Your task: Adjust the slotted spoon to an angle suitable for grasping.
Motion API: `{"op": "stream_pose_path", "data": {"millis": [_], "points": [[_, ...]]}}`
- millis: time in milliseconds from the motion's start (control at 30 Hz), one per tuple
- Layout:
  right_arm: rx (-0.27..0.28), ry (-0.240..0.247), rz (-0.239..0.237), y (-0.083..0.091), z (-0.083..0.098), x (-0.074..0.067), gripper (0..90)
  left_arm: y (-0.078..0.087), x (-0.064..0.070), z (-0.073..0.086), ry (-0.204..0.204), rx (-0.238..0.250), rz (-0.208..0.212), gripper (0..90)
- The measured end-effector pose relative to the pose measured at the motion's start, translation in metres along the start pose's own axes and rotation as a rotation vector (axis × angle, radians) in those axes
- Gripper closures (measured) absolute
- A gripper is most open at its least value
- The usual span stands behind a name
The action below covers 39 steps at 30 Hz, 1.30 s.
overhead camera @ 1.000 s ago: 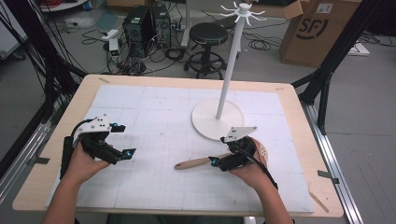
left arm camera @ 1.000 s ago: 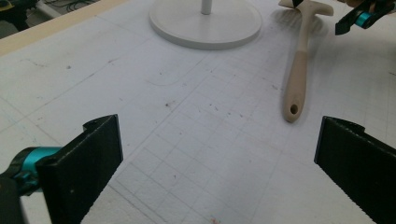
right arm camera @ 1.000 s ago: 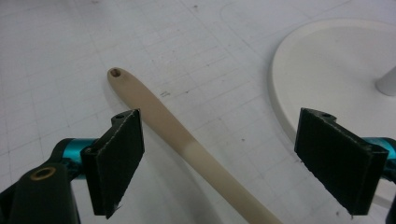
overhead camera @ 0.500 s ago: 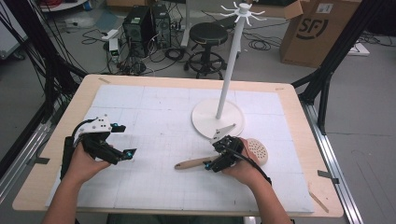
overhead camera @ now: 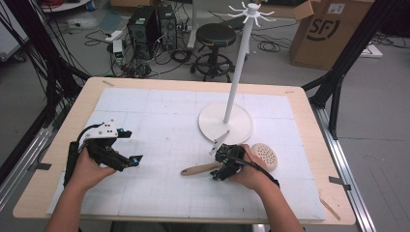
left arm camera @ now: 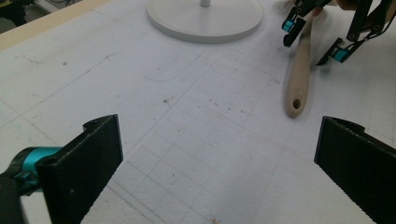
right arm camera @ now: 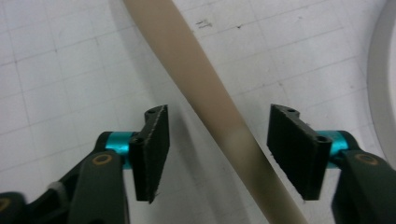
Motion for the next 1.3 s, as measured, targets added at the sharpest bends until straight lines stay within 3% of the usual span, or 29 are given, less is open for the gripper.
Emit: {"op": "stream_pose_path", "data": {"millis": [67, 233, 300, 467, 500, 533, 567, 600, 700, 967, 1000, 1033, 1067, 1300], "points": [[-0.050, 0.033, -0.004, 0.001, -0.003, 0.002, 43.5, -0.001, 0.000, 0.000, -0.002, -0.002, 0.001, 1.7], [-0.092, 0.059, -0.012, 0.003, -0.008, 0.002, 46.6, -0.001, 0.000, 0.001, -0.001, -0.004, 0.000, 1.7], [-0.125, 0.084, -0.026, 0.002, -0.010, 0.002, 55.4, -0.001, 0.000, 0.001, -0.004, -0.006, -0.001, 1.7], [-0.144, 0.107, -0.006, 0.001, -0.011, 0.004, 62.3, -0.002, 0.000, 0.002, -0.005, -0.013, 0.000, 1.7], [-0.154, 0.094, -0.003, 0.001, -0.010, 0.002, 62.9, -0.002, 0.000, 0.002, -0.005, -0.013, 0.000, 1.7], [-0.151, 0.123, 0.004, 0.001, -0.011, 0.003, 63.7, -0.003, 0.000, 0.002, -0.001, -0.014, -0.002, 1.7], [-0.162, 0.110, 0.009, 0.002, -0.010, 0.001, 64.3, -0.003, 0.000, 0.002, -0.001, -0.015, -0.001, 1.7], [-0.155, 0.140, 0.010, 0.001, -0.010, 0.001, 65.2, -0.003, 0.000, 0.002, -0.001, -0.015, -0.001, 1.7], [-0.152, 0.171, 0.039, 0.002, -0.011, 0.001, 66.7, -0.003, 0.000, 0.002, -0.005, -0.017, -0.001, 1.7], [-0.009, 0.175, 0.031, 0.024, -0.020, -0.002, 71.4, -0.002, -0.001, 0.002, 0.003, -0.014, -0.002, 1.7], [0.046, 0.168, 0.023, 0.035, -0.023, -0.002, 72.5, -0.002, -0.001, 0.001, 0.003, -0.009, -0.003, 1.7], [0.046, 0.168, 0.023, 0.035, -0.023, -0.002, 72.5, -0.002, -0.001, 0.001, 0.003, -0.009, -0.003, 1.7], [0.105, 0.157, 0.023, 0.046, -0.025, 0.000, 73.4, -0.001, 0.000, 0.001, 0.006, -0.006, -0.004, 1.7], [0.220, 0.128, 0.042, 0.078, -0.026, 0.002, 74.0, -0.002, 0.000, 0.001, 0.006, -0.009, -0.004, 1.7]]}}
Point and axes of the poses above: each handheld gripper's, and its own axes: y roughly backward along the jaws, z roughly out of its underside, x roughly to its right, the point moved 6 cm from there along -y, roughly forward along the jaws, and after that the axes turned 10 degrees about -z, right-handed, at the moved point
